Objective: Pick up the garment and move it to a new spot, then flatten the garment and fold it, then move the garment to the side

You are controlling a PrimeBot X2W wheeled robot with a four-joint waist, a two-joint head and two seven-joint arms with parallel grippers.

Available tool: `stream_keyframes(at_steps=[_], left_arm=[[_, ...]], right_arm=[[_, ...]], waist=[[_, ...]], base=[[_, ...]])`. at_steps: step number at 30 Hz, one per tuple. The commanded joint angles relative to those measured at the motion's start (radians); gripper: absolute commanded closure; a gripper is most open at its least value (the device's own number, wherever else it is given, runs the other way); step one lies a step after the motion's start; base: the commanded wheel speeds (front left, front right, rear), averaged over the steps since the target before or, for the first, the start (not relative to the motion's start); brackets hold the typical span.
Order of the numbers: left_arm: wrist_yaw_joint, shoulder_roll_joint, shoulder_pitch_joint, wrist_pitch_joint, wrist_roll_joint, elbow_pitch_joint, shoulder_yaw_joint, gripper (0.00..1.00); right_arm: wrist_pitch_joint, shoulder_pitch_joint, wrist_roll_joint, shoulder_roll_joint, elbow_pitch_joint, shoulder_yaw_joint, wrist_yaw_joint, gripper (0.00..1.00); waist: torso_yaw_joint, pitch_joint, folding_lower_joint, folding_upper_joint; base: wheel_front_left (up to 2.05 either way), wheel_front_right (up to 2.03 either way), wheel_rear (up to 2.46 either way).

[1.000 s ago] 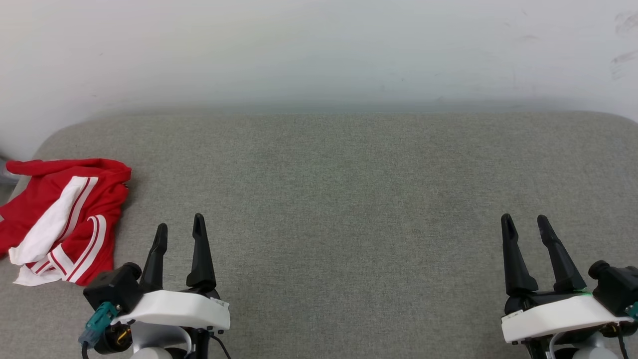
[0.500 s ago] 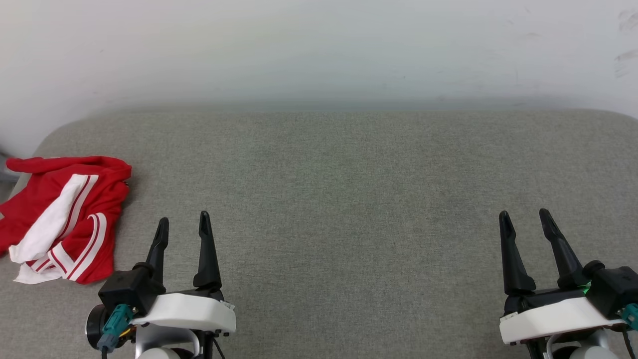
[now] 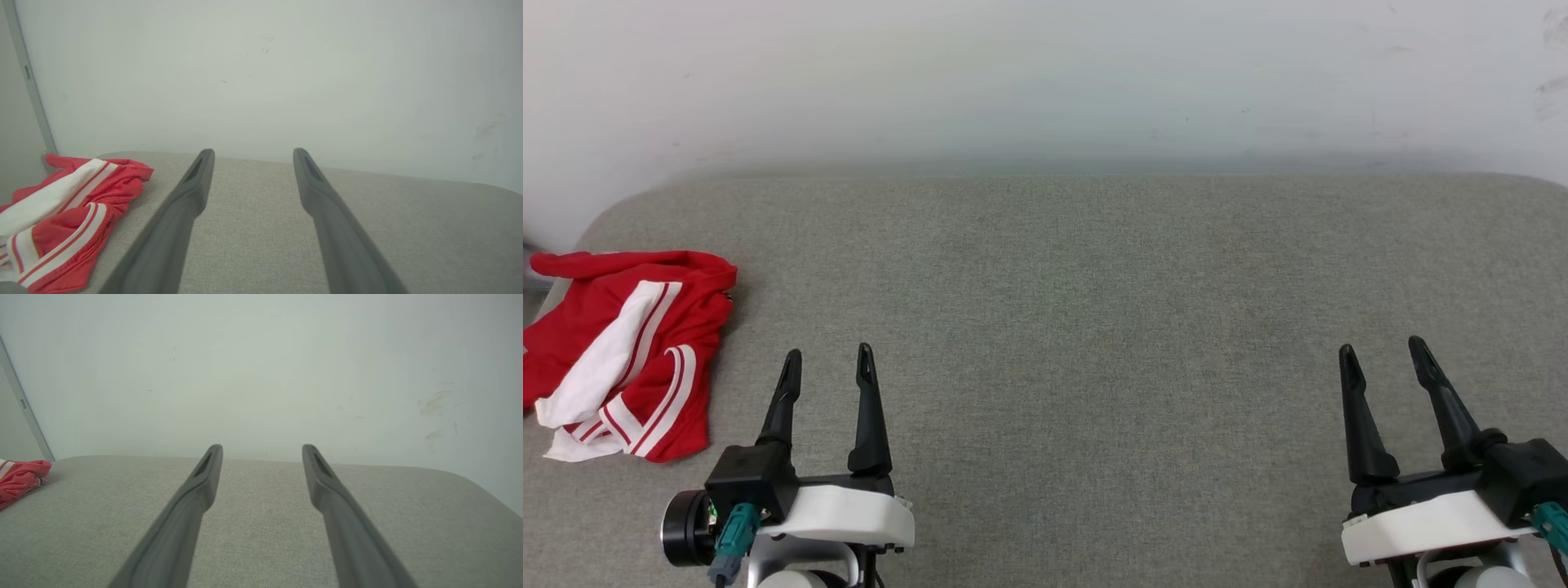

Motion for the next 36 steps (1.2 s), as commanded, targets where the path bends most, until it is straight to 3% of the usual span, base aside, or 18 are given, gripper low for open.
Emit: stream_keyframes(at_steps=[1, 13, 36], left_arm=[[0.002, 0.003, 0.008, -0.008, 0.020, -0.004, 0.000, 0.00], [0.001, 0.003, 0.009, -0.030, 0.080, 0.007, -0.004, 0.00], [-0.016, 0.003, -0.004, -0.028, 0.048, 0.047, 0.008, 0.00]], right_arm=[[-0.010, 0.009, -0.011, 0.000, -0.005, -0.006, 0.000, 0.00], [-0.030, 0.011, -0.047, 0.000, -0.007, -0.013, 0.000, 0.00], [-0.028, 0.005, 0.036, 0.000, 0.033, -0.005, 0.000, 0.00]], waist=[[0.000, 0.000, -0.0001, 0.0000], [0.000, 0.008, -0.0001, 0.0000], [0.003, 0.015, -0.0001, 0.0000]], base=[[0.00, 0.00, 0.00], [0.00, 0.00, 0.00], [0.00, 0.00, 0.00]])
